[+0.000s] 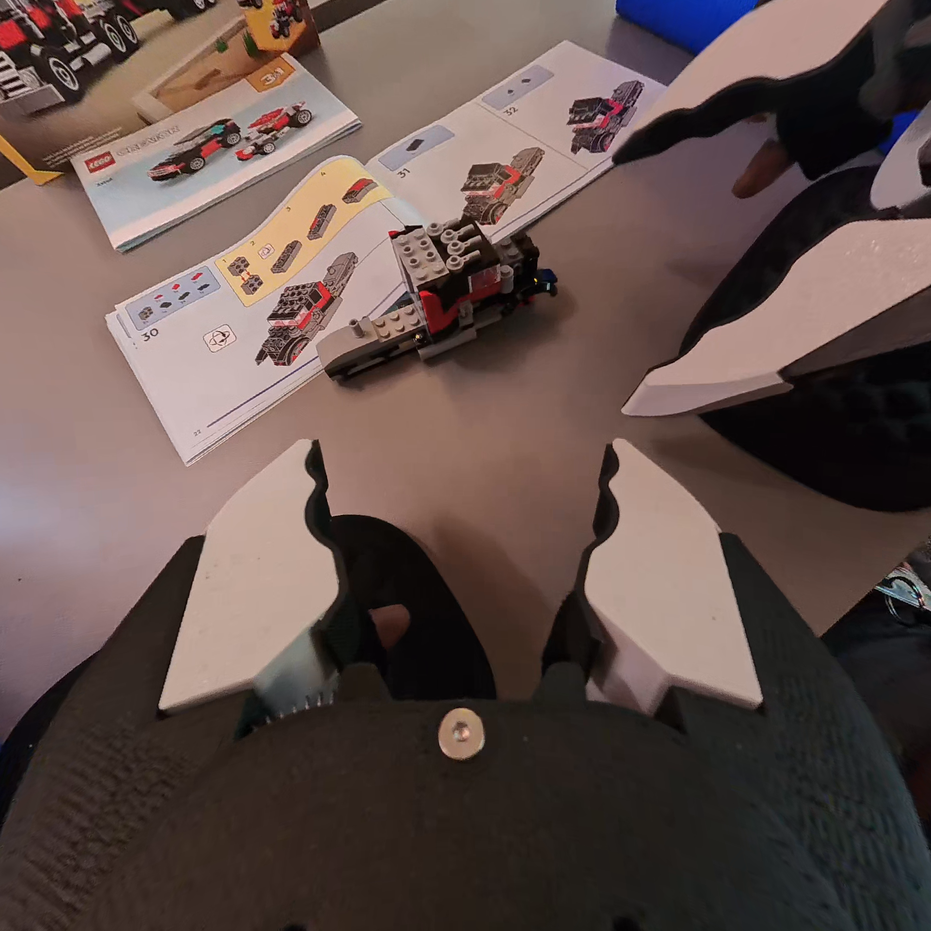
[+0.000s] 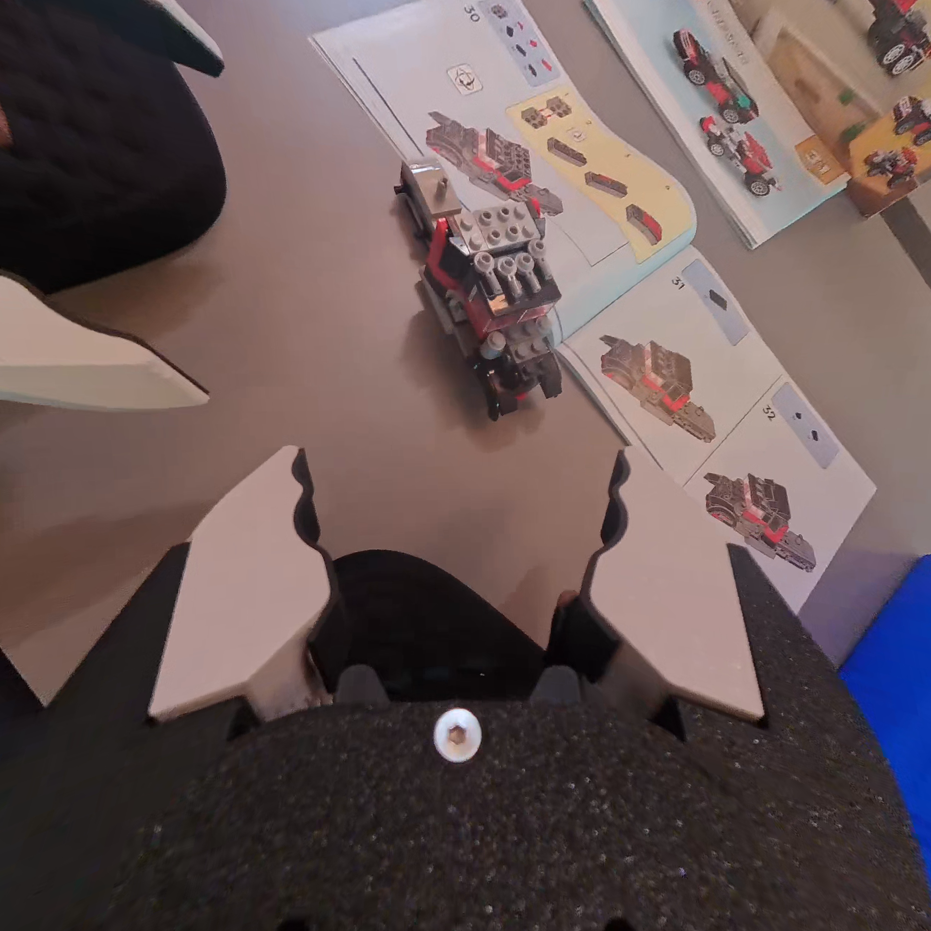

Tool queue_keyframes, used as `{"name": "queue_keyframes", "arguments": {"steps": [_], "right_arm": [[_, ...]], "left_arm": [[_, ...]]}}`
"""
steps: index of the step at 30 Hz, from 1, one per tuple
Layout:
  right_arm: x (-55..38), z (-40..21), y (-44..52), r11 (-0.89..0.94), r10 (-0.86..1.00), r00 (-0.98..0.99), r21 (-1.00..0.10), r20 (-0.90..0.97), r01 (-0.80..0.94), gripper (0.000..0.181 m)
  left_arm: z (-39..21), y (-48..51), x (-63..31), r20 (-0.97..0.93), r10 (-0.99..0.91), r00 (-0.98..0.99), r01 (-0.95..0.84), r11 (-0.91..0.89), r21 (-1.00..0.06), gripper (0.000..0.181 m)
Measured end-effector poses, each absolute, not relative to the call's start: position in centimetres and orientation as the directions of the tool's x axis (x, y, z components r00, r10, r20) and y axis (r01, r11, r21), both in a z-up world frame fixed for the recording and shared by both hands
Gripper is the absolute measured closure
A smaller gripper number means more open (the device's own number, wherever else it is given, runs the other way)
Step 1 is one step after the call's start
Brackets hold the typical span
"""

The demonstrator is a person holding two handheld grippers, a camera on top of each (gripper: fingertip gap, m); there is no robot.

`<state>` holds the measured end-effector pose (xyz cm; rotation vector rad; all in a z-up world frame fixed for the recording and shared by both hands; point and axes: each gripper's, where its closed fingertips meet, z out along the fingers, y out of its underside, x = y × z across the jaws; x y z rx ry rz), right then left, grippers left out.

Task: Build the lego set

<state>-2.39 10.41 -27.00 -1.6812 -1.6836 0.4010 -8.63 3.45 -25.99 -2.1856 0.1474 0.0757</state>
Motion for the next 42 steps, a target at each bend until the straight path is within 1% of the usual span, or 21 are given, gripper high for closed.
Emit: {"name": "queue_keyframes", "arguments": {"steps": [13,14,15,16,17,18,19,20,22,24,26,27,29,31,32,34,38,42], "right_arm": [[-2.6,-27.1,9.9,0.125,0.955,0.089,-0.651,0.285,0.749,0.07],[-2.6,-27.0,9.8,0.129,0.954,0.086,-0.655,0.286,0.745,0.07],[-2.6,-26.6,9.8,0.135,0.952,0.089,-0.666,0.292,0.734,0.073],[-2.7,-25.8,9.7,0.154,0.95,0.088,-0.694,0.3,0.703,0.088],[-3.2,-24.7,9.5,0.195,0.95,0.064,-0.743,0.305,0.64,0.129],[-3.5,-23.0,8.4,0.249,0.952,0.014,-0.801,0.305,0.544,0.18],[-3.9,-20.7,7.3,0.292,0.949,-0.012,-0.864,0.315,0.41,0.181],[-3.9,-18.5,6.1,0.334,0.941,-0.045,-0.895,0.336,0.295,0.181],[-3.5,-15.2,3.7,0.379,0.925,-0.068,-0.909,0.373,0.173,0.181],[-2.9,-11.7,-0.2,0.419,0.901,-0.129,-0.908,0.415,0.007,0.181],[-2.5,-9.5,-3.4,0.435,0.883,-0.151,-0.895,0.445,-0.094,0.181],[-2.6,-9.4,-4.9,0.443,0.871,-0.194,-0.892,0.452,-0.092,0.181],[-3.5,-11.0,-7.1,0.449,0.859,-0.279,-0.893,0.429,0.012,0.181],[-4.4,-12.4,-8.3,0.488,0.842,-0.294,-0.871,0.452,0.059,0.181],[-4.8,-13.1,-8.4,0.51,0.836,-0.284,-0.856,0.47,0.084,0.181],[-5.4,-14.1,-8.1,0.545,0.824,-0.263,-0.828,0.502,0.131,0.181],[-5.6,-14.4,-8.0,0.606,0.792,-0.228,-0.777,0.566,0.174,0.181],[-5.5,-15.0,-8.0,0.69,0.724,-0.214,-0.681,0.656,0.247,0.181]], "left_arm": [[-26.0,3.4,-8.8,-0.104,-0.088,0.991,-0.135,-0.574,-0.807,0.079],[-25.9,3.4,-8.8,-0.108,-0.09,0.99,-0.14,-0.569,-0.81,0.08],[-25.7,3.5,-8.8,-0.119,-0.098,0.988,-0.153,-0.556,-0.817,0.094],[-25.4,3.5,-8.7,-0.135,-0.12,0.984,-0.179,-0.533,-0.827,0.131],[-25.0,3.5,-8.4,-0.155,-0.152,0.976,-0.212,-0.502,-0.838,0.18],[-24.5,3.6,-8.3,-0.175,-0.164,0.971,-0.233,-0.475,-0.848,0.181],[-24.3,3.7,-8.7,-0.198,-0.152,0.968,-0.247,-0.475,-0.845,0.181],[-24.4,3.7,-9.3,-0.231,-0.141,0.963,-0.27,-0.498,-0.824,0.181],[-24.4,3.9,-10.5,-0.294,-0.111,0.949,-0.306,-0.537,-0.786,0.181],[-24.5,4.1,-11.7,-0.359,-0.083,0.93,-0.339,-0.576,-0.744,0.181],[-24.9,4.0,-13.0,-0.446,-0.066,0.893,-0.38,-0.64,-0.667,0.181],[-25.2,3.9,-13.8,-0.501,-0.059,0.863,-0.404,-0.675,-0.617,0.181],[-25.4,3.6,-15.1,-0.622,-0.062,0.78,-0.457,-0.736,-0.499,0.181],[-25.3,3.4,-15.8,-0.711,-0.084,0.699,-0.498,-0.77,-0.399,0.18],[-25.1,3.5,-16.0,-0.741,-0.092,0.666,-0.515,-0.774,-0.367,0.18],[-24.7,3.5,-16.2,-0.775,-0.097,0.624,-0.534,-0.777,-0.333,0.181],[-24.3,3.4,-16.8,-0.804,-0.087,0.588,-0.539,-0.783,-0.31,0.181],[-24.0,3.2,-17.3,-0.841,-0.097,0.533,-0.555,-0.79,-0.261,0.181]]}}
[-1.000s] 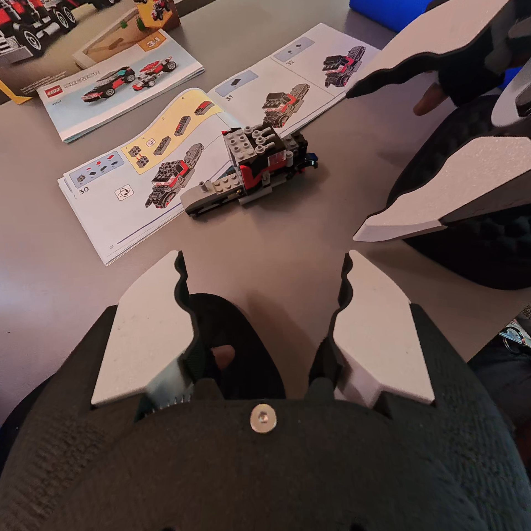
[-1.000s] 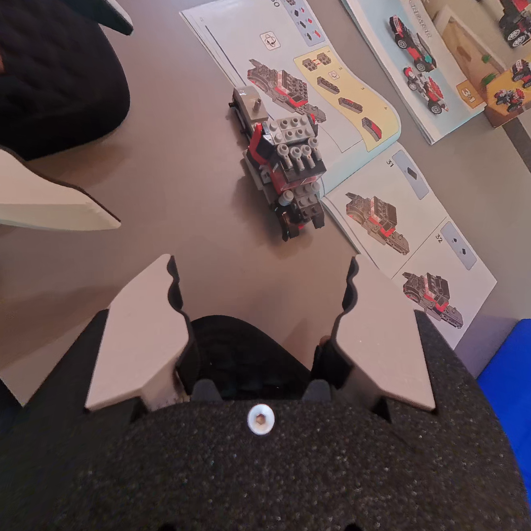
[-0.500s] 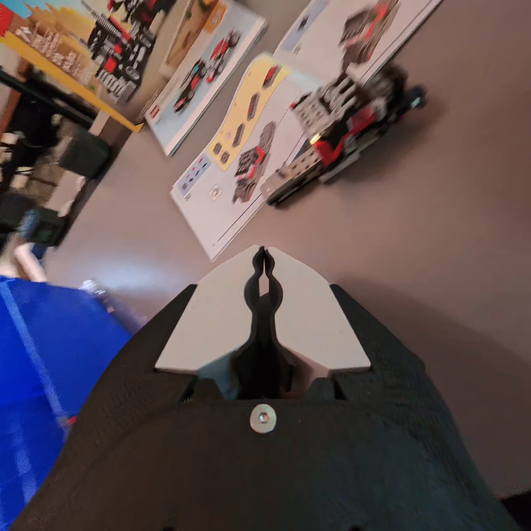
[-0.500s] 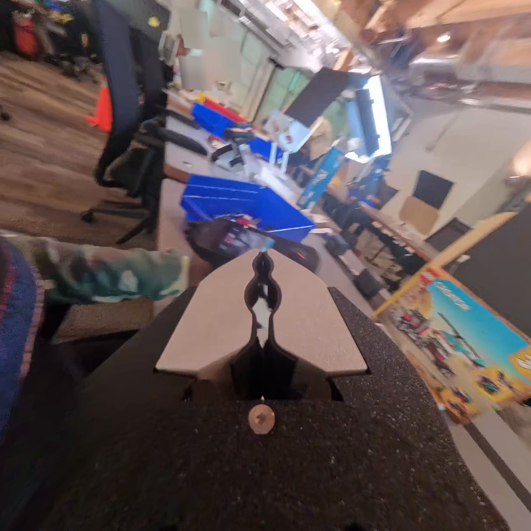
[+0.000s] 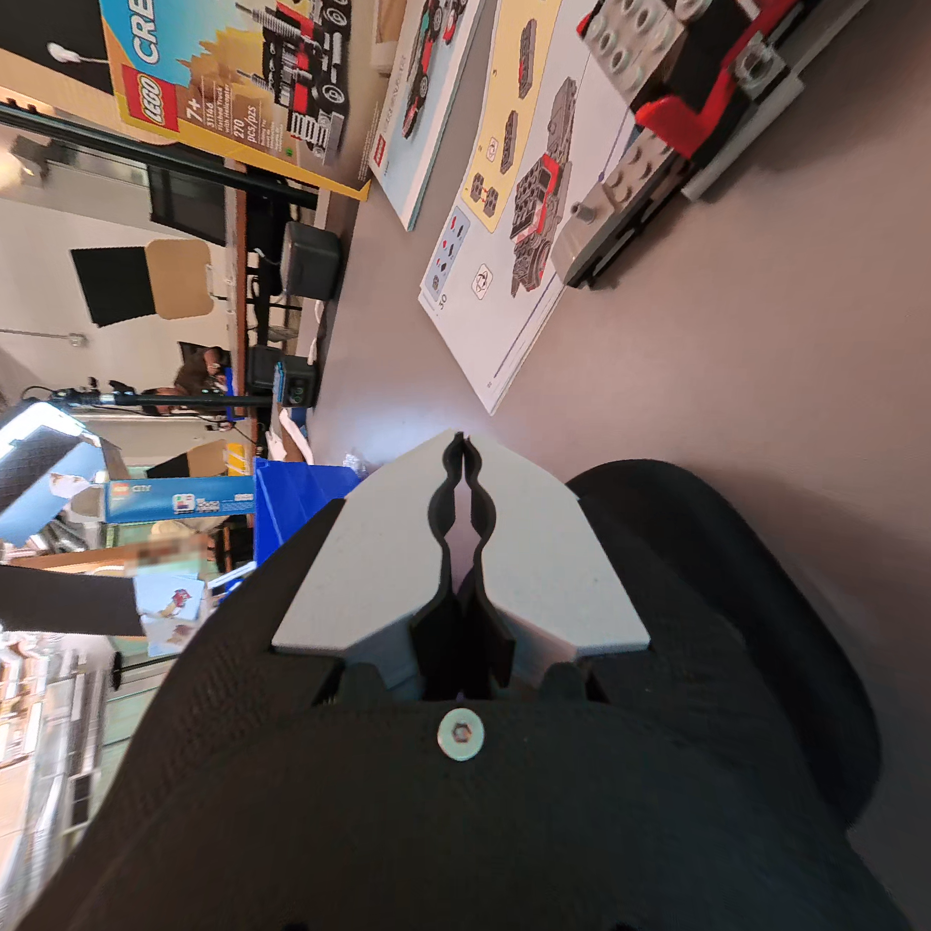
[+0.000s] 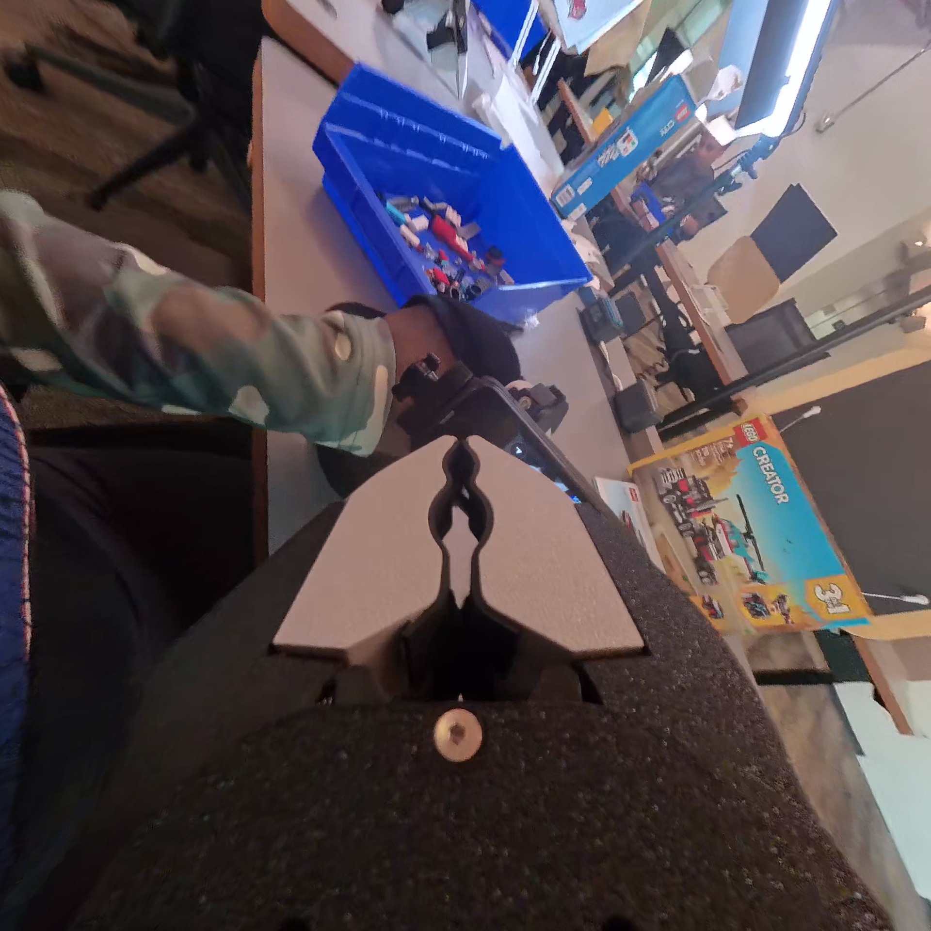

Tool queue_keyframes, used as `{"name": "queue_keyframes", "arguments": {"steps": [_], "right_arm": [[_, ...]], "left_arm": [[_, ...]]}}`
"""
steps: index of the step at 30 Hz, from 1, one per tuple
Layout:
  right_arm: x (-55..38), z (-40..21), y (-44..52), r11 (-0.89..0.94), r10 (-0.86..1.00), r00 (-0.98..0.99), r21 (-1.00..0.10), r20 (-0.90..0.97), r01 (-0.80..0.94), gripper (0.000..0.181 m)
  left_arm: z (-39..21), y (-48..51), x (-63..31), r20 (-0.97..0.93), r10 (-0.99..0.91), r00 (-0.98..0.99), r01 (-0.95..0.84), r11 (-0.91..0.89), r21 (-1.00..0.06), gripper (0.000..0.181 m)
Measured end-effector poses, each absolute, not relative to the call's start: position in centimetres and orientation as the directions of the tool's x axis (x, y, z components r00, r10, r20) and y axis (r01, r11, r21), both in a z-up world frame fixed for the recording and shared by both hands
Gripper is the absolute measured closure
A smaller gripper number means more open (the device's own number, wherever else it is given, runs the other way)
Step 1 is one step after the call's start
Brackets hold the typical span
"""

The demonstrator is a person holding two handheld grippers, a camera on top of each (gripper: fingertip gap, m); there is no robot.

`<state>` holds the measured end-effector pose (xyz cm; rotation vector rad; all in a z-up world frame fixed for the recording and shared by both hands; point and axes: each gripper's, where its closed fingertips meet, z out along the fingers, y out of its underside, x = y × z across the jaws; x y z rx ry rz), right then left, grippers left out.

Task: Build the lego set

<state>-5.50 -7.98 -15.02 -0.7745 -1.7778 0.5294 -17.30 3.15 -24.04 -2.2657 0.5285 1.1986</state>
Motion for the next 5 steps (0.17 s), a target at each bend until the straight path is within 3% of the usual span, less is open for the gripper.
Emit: {"name": "queue_keyframes", "arguments": {"steps": [5], "right_arm": [[-4.9,-16.8,-7.3,0.761,0.637,-0.288,-0.523,0.715,0.385,0.181]], "left_arm": [[-24.2,3.1,-17.8,-0.908,-0.227,0.351,-0.622,-0.782,-0.044,0.181]]}}
